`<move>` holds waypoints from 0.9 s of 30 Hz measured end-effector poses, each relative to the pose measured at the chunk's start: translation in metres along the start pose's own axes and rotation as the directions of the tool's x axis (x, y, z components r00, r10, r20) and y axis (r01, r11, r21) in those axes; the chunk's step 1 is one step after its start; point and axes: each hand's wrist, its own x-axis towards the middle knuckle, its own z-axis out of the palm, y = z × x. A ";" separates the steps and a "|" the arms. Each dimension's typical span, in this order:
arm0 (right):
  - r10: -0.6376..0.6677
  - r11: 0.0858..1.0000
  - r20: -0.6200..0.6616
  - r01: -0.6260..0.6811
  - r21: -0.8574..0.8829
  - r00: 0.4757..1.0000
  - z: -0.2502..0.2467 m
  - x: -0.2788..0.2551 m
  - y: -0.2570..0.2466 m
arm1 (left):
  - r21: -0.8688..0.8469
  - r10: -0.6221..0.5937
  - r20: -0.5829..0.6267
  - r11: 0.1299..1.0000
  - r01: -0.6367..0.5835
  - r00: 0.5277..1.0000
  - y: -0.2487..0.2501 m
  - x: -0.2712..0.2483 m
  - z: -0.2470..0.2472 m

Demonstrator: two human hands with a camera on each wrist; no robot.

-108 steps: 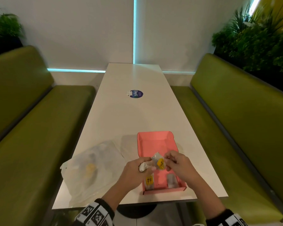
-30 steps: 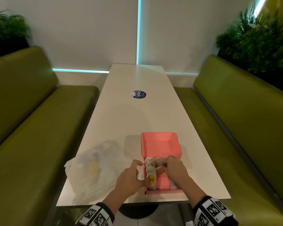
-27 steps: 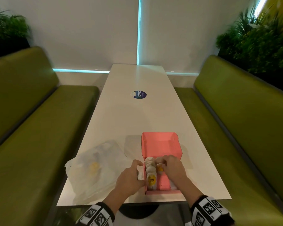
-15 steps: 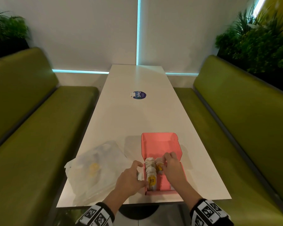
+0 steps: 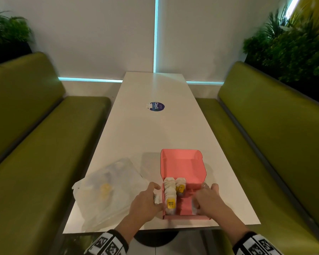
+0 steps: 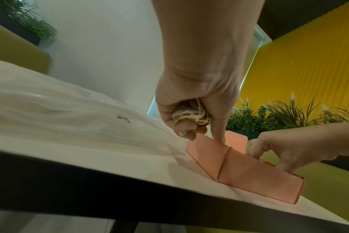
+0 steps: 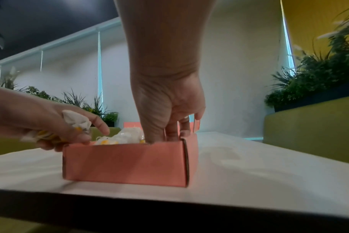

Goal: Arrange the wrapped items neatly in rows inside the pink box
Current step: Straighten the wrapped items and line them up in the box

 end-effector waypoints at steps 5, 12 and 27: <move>-0.007 0.997 -0.048 0.011 0.081 0.999 0.003 0.001 0.003 | 0.001 0.027 0.001 1.000 -0.027 1.000 0.001 0.000 -0.001; -0.075 0.794 -0.086 0.112 0.598 0.993 -0.025 -0.003 0.019 | -0.066 0.292 -0.055 0.953 -0.295 0.955 0.015 -0.003 -0.010; -0.165 0.426 -0.125 0.185 0.885 0.978 -0.048 -0.016 0.008 | -0.227 0.331 -0.108 0.910 -0.347 0.937 0.018 0.006 0.000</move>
